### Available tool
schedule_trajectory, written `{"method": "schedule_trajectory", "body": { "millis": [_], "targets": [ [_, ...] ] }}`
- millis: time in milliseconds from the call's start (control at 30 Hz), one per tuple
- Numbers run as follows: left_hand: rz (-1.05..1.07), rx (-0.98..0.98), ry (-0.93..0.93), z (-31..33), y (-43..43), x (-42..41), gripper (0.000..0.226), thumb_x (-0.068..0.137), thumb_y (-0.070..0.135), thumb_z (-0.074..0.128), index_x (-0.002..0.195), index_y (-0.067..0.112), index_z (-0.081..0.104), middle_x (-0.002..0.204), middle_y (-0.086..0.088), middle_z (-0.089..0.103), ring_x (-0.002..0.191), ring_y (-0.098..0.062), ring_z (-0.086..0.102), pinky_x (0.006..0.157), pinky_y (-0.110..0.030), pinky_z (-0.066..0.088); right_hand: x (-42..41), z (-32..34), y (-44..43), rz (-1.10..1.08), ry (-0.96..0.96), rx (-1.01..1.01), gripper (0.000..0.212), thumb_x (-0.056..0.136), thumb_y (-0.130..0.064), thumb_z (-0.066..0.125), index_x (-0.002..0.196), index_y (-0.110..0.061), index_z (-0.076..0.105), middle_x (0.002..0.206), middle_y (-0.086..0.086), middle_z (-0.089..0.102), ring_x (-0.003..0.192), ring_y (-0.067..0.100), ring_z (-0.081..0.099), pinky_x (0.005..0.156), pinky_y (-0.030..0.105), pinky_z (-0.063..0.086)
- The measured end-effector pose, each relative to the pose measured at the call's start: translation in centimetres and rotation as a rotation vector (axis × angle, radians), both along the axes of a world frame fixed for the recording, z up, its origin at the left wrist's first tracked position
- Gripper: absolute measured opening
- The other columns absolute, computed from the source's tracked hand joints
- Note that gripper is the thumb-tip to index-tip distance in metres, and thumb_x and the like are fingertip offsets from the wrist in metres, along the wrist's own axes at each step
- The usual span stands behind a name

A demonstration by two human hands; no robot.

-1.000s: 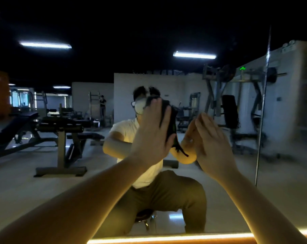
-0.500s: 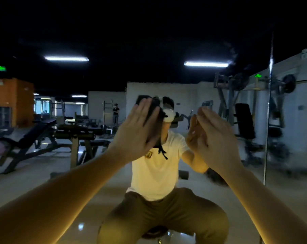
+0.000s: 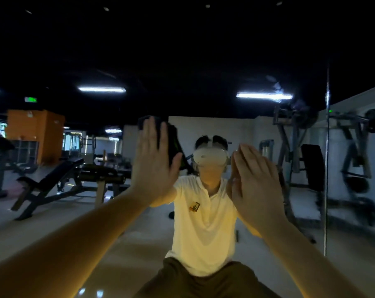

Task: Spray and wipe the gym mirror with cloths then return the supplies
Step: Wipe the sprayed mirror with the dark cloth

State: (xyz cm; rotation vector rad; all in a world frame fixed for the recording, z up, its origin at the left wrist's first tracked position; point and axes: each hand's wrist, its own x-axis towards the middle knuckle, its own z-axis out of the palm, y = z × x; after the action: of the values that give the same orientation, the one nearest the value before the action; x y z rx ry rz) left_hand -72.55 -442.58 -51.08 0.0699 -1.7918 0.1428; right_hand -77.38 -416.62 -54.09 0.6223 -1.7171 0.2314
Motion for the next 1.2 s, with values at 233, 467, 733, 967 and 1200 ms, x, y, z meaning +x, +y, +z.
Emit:
{"method": "schedule_trajectory", "body": {
  "millis": [233,467,733,967,1200],
  "targets": [
    [-0.123,-0.246,-0.116,0.7,11.2,-3.4,0.08,0.108,0.052,0.035,0.166,0.008,0.002,0.172,-0.021,-0.01,0.16,-0.033,-0.014,0.131,-0.051,-0.002,0.2,1.7,2.3,0.319,-0.068,-0.14,0.054,0.093,-0.017,0.035,0.14,-0.005,0.059,0.14,0.013,0.062,0.129,0.029,0.058,0.112,0.05,0.045],
    [-0.039,-0.546,-0.185,0.7,6.9,-2.7,0.08,0.107,0.059,0.031,0.167,0.012,0.004,0.173,-0.02,-0.004,0.161,-0.032,-0.007,0.131,-0.049,0.005,0.9,2.7,1.9,0.171,-0.005,-0.115,0.054,0.093,-0.021,0.037,0.141,-0.004,0.053,0.144,0.016,0.056,0.134,0.032,0.051,0.114,0.051,0.042],
    [0.082,0.017,-0.005,1.9,-8.5,2.7,0.08,0.107,0.061,0.022,0.167,0.011,0.004,0.173,-0.02,-0.001,0.161,-0.035,-0.001,0.129,-0.055,0.012,0.2,4.0,-3.7,-0.035,-0.017,-0.045,0.062,0.099,-0.036,0.037,0.15,-0.001,0.043,0.16,0.022,0.036,0.151,0.037,0.028,0.123,0.058,0.024],
    [0.046,0.289,0.121,1.4,-8.2,1.8,0.078,0.108,0.056,0.019,0.166,0.006,0.005,0.172,-0.023,0.002,0.16,-0.037,-0.001,0.129,-0.056,0.011,-0.4,3.2,-3.7,-0.05,-0.013,-0.026,0.068,0.101,-0.039,0.029,0.155,0.003,0.036,0.165,0.024,0.027,0.156,0.037,0.02,0.124,0.059,0.02],
    [-0.044,-0.088,0.015,3.7,2.5,-1.3,0.079,0.109,0.055,0.028,0.166,0.006,0.003,0.172,-0.024,-0.005,0.16,-0.037,-0.007,0.13,-0.052,0.003,0.2,2.2,-0.4,0.009,0.004,0.117,0.057,0.1,-0.031,0.043,0.15,-0.005,0.048,0.162,0.015,0.04,0.152,0.028,0.033,0.126,0.05,0.025]
  ]
}}
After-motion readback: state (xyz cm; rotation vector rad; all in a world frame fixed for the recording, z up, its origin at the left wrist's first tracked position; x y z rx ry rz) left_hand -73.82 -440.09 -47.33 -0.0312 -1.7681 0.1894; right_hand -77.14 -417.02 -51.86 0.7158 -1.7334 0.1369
